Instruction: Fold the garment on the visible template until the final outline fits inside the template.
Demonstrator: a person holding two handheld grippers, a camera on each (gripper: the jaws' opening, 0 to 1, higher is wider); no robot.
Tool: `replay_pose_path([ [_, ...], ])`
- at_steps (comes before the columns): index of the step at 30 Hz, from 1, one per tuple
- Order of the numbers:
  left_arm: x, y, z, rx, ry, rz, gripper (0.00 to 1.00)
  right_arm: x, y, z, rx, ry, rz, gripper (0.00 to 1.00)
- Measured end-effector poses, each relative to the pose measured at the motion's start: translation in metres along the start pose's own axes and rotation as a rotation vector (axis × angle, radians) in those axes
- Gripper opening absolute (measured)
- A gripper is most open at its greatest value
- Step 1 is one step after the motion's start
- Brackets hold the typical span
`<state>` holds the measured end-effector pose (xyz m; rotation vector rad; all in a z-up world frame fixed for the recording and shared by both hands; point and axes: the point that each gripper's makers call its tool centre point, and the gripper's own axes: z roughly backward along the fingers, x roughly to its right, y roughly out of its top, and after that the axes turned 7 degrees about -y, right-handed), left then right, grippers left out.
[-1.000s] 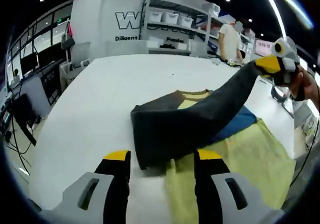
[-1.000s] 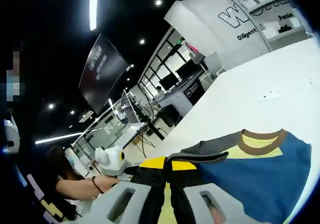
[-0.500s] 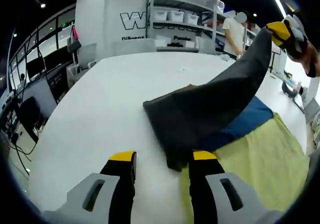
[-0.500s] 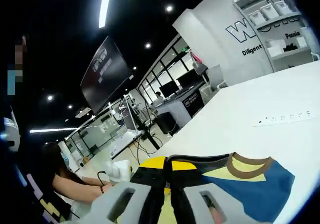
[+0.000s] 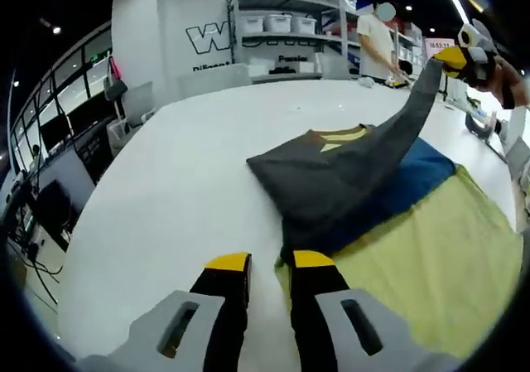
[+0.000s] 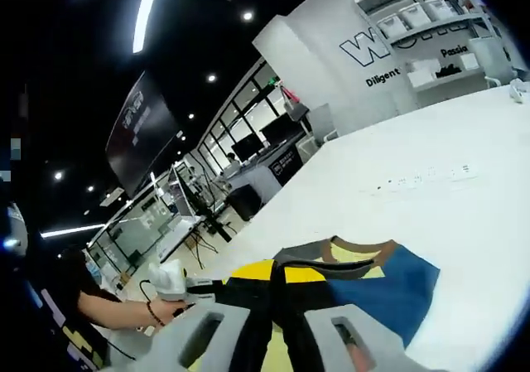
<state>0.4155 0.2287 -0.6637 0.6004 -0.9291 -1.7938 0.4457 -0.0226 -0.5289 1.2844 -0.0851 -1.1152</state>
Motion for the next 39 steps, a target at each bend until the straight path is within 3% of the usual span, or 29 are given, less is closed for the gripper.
replay_pose_path([
  [6, 0.007, 0.0, -0.001, 0.002, -0.023, -0.014, 0.0, 0.031, -0.035, 0.007, -0.13, -0.085, 0.039, 0.0],
  [9, 0.01, 0.001, 0.0, -0.005, -0.017, -0.065, 0.0, 0.04, -0.051, 0.009, -0.174, -0.109, 0.036, 0.0],
  [10, 0.009, 0.001, -0.001, -0.006, -0.014, -0.074, 0.0, 0.047, -0.064, 0.012, -0.219, -0.136, 0.047, 0.0],
  [12, 0.009, 0.001, 0.0, -0.007, -0.014, -0.081, 0.0, 0.05, -0.069, 0.012, -0.235, -0.148, 0.058, 0.0],
  [14, 0.008, 0.002, 0.001, -0.009, 0.002, -0.131, 0.0, 0.055, -0.088, 0.013, -0.29, -0.167, 0.079, 0.0],
  [24, 0.008, 0.001, -0.002, -0.037, 0.018, -0.253, 0.0, 0.064, -0.128, 0.017, -0.418, -0.232, 0.059, 0.0],
  [29, 0.006, -0.002, 0.0, -0.048, 0.01, -0.257, 0.0, 0.067, -0.138, 0.018, -0.445, -0.249, 0.067, 0.0],
  [32, 0.017, -0.004, 0.002, -0.065, -0.092, -0.192, 0.06, 0.075, -0.139, 0.024, -0.465, -0.28, 0.106, 0.0],
  [33, 0.024, -0.004, 0.005, -0.082, -0.164, -0.131, 0.15, 0.075, -0.135, 0.024, -0.448, -0.272, 0.1, 0.0],
  [35, 0.02, 0.004, 0.009, -0.051, -0.168, -0.04, 0.27, 0.077, -0.128, 0.024, -0.414, -0.273, 0.083, 0.03],
  [36, 0.02, 0.01, 0.012, -0.033, -0.186, -0.025, 0.34, 0.079, -0.122, 0.024, -0.392, -0.281, 0.082, 0.06],
  [39, 0.015, 0.024, 0.013, 0.017, -0.186, -0.007, 0.41, 0.084, -0.105, 0.021, -0.309, -0.291, 0.071, 0.12],
])
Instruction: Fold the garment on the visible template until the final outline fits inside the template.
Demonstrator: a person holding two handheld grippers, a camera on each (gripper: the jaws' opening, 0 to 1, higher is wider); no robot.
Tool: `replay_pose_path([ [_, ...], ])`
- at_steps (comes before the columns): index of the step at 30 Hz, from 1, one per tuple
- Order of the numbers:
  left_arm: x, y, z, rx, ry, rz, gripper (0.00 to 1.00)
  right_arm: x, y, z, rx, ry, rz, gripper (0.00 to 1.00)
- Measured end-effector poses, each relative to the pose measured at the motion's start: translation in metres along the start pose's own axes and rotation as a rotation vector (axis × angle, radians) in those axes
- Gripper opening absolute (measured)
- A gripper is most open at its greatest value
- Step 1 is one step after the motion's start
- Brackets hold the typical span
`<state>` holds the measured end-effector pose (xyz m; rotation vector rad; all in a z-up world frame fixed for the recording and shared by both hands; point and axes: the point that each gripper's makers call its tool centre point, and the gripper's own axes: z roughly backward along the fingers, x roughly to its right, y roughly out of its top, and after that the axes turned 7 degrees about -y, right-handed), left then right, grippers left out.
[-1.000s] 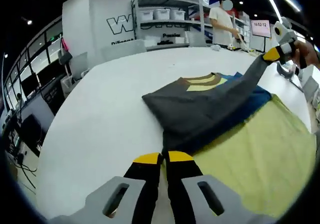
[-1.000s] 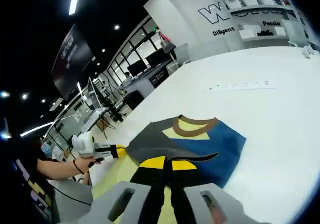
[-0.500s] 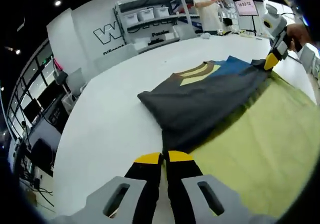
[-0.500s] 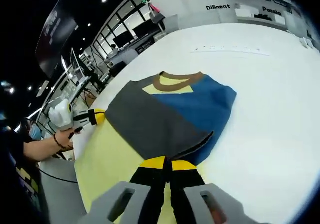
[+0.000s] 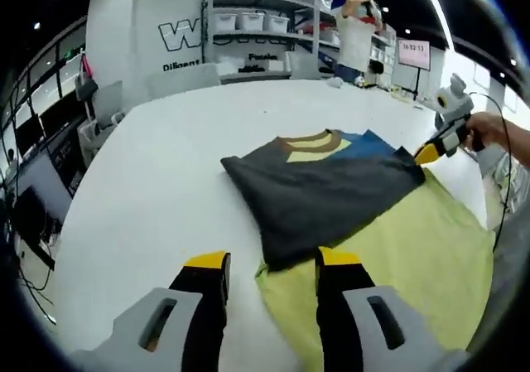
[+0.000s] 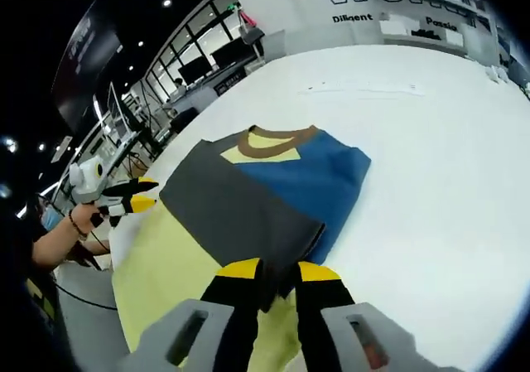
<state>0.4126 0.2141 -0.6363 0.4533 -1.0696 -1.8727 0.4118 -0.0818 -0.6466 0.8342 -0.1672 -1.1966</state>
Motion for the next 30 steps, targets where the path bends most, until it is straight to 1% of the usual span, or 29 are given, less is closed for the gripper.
replay_pose_path([
  [1, -0.001, 0.001, -0.001, 0.005, -0.001, 0.005, 0.43, 0.002, 0.003, -0.001, 0.011, 0.0, -0.016, 0.13],
  [3, -0.001, 0.005, -0.007, 0.029, -0.018, 0.062, 0.42, 0.006, 0.007, -0.002, 0.032, -0.002, -0.049, 0.12],
  [4, -0.001, 0.006, -0.012, 0.036, -0.035, 0.125, 0.41, 0.008, 0.007, -0.003, 0.03, -0.005, -0.057, 0.12],
  [5, -0.001, 0.008, -0.015, 0.048, -0.041, 0.141, 0.4, 0.009, 0.006, -0.004, 0.023, -0.009, -0.06, 0.1],
  [6, -0.002, 0.011, -0.018, 0.058, -0.043, 0.13, 0.39, 0.012, 0.007, -0.005, 0.029, -0.023, -0.067, 0.1],
  [8, -0.006, 0.015, -0.027, 0.069, -0.029, 0.126, 0.36, 0.013, 0.01, -0.007, 0.049, -0.022, -0.096, 0.1],
  [9, -0.008, 0.018, -0.032, 0.088, -0.027, 0.152, 0.36, 0.011, 0.011, -0.007, 0.054, -0.009, -0.115, 0.09],
  [11, -0.013, 0.021, -0.042, 0.109, -0.028, 0.221, 0.34, 0.011, 0.014, -0.009, 0.06, -0.012, -0.115, 0.09],
  [13, -0.017, 0.024, -0.049, 0.126, -0.025, 0.24, 0.32, 0.013, 0.015, -0.011, 0.063, -0.03, -0.118, 0.08],
  [15, -0.02, 0.025, -0.054, 0.136, -0.014, 0.238, 0.3, 0.015, 0.017, -0.013, 0.072, -0.031, -0.145, 0.06],
  [17, -0.023, 0.023, -0.059, 0.132, -0.003, 0.244, 0.27, 0.015, 0.017, -0.014, 0.073, -0.033, -0.155, 0.0],
  [20, -0.027, 0.024, -0.063, 0.142, 0.006, 0.248, 0.21, 0.018, 0.017, -0.015, 0.07, -0.045, -0.163, 0.0],
  [21, -0.026, 0.023, -0.064, 0.143, 0.003, 0.259, 0.19, 0.019, 0.013, -0.016, 0.048, -0.057, -0.164, 0.0],
  [22, -0.025, 0.023, -0.065, 0.144, -0.004, 0.268, 0.17, 0.021, 0.011, -0.016, 0.041, -0.065, -0.167, 0.0],
  [25, -0.021, 0.024, -0.067, 0.142, -0.009, 0.254, 0.04, 0.022, 0.013, -0.016, 0.06, -0.063, -0.191, 0.0],
  [26, -0.023, 0.025, -0.067, 0.144, 0.01, 0.236, 0.01, 0.022, 0.013, -0.016, 0.059, -0.065, -0.192, 0.0],
  [30, -0.025, 0.023, -0.071, 0.134, 0.006, 0.269, 0.0, 0.022, 0.015, -0.016, 0.072, -0.061, -0.197, 0.0],
])
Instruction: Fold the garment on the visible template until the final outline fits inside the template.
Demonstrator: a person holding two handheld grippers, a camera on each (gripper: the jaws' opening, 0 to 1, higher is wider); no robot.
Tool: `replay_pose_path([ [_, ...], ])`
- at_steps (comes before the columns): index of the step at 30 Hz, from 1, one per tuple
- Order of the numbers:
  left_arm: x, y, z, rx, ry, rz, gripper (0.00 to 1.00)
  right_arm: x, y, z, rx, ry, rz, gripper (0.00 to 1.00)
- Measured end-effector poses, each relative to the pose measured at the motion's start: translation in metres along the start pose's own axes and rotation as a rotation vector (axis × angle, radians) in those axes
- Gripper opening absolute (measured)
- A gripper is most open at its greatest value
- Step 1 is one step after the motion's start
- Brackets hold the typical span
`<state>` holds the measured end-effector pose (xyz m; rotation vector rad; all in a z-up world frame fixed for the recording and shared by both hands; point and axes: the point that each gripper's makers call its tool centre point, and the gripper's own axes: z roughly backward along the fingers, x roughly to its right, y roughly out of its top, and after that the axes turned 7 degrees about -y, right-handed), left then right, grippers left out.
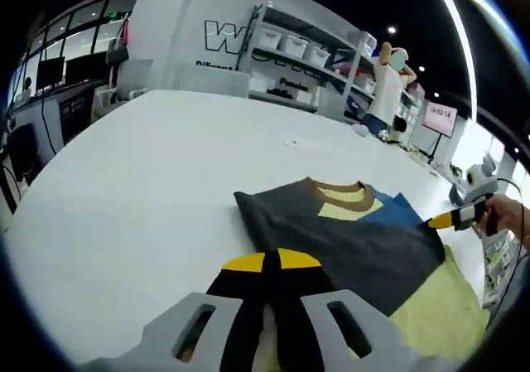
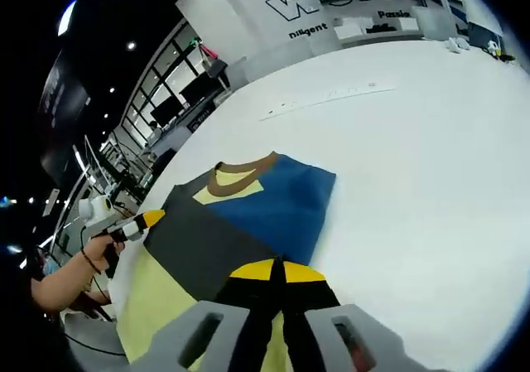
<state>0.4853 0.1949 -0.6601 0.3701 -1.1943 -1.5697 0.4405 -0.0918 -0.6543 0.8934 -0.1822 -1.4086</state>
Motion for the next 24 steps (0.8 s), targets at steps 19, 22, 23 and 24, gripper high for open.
replay_pose_path([
  [19, -0.015, 0.009, 0.006, 0.045, 0.107, -0.135, 0.01, 0.008, 0.006, -0.011, 0.076, -0.041, -0.021, 0.0],
  [22, -0.01, 0.016, 0.018, 0.048, 0.085, -0.169, 0.06, 0.006, 0.014, 0.001, 0.106, -0.046, 0.072, 0.1],
  [23, -0.01, 0.017, 0.024, 0.036, 0.087, -0.185, 0.08, 0.012, 0.008, 0.007, 0.06, -0.088, 0.109, 0.15],
  [24, -0.014, 0.017, 0.027, 0.027, 0.099, -0.215, 0.08, 0.013, 0.008, 0.011, 0.057, -0.101, 0.121, 0.17],
])
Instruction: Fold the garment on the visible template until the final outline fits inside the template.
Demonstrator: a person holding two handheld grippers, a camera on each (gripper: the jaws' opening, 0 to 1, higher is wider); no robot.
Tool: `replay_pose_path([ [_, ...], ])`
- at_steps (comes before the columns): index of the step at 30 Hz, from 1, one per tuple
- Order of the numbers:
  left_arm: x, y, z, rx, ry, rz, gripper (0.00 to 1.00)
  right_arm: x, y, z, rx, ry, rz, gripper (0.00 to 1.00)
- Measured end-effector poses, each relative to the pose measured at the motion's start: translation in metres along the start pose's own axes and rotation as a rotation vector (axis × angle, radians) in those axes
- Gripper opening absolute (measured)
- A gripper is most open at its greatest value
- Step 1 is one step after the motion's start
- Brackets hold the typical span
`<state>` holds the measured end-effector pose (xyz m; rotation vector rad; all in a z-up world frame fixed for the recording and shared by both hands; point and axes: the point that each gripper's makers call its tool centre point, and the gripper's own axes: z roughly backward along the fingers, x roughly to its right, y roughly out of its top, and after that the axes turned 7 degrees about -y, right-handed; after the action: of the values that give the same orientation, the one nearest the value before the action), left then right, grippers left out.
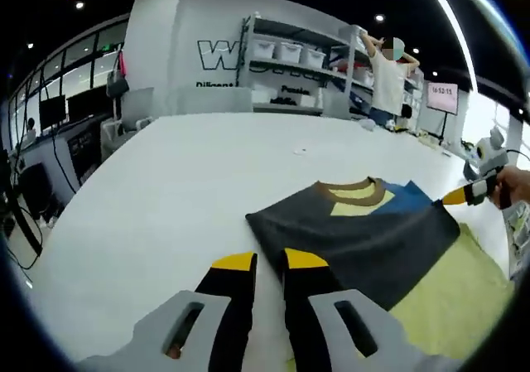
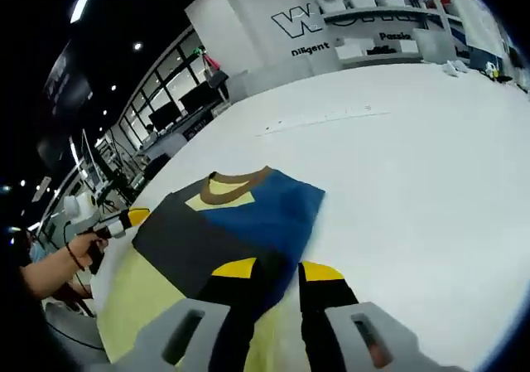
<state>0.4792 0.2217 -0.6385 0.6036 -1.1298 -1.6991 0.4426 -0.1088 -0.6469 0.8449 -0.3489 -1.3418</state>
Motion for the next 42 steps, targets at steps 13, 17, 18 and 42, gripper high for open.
replay_pose_path([
  [13, 0.025, 0.007, 0.035, 0.06, -0.112, -0.101, 0.19, -0.007, -0.016, 0.028, 0.0, -0.02, 0.078, 0.24],
  [17, 0.035, 0.008, 0.044, 0.058, -0.163, -0.103, 0.22, -0.011, -0.026, 0.031, -0.008, -0.03, 0.125, 0.25],
  [18, 0.039, 0.006, 0.048, 0.045, -0.176, -0.113, 0.25, -0.013, -0.027, 0.032, -0.011, -0.027, 0.132, 0.25],
  [42, 0.109, -0.056, 0.112, -0.177, -0.423, -0.295, 0.36, -0.056, -0.087, 0.071, -0.137, 0.143, 0.351, 0.26],
])
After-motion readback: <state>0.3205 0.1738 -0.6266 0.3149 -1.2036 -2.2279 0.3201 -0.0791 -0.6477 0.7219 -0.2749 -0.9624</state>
